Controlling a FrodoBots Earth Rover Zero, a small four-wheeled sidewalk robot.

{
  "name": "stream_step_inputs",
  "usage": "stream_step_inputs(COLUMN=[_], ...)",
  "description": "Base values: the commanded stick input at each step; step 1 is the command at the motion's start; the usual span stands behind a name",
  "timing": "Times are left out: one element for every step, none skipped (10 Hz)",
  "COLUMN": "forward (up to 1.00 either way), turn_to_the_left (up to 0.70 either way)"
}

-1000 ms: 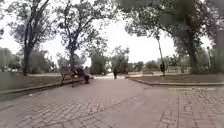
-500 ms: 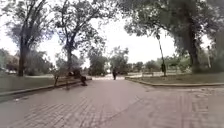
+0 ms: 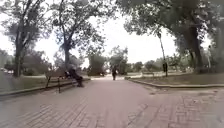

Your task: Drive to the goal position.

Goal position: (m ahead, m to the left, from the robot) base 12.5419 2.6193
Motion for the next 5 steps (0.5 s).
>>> stream_step_inputs(forward=[1.0, 1.0, 1.0, 1.0, 1.0], turn_to_the_left=[0.01, 0.15, 0.01, 0.01, 0.01])
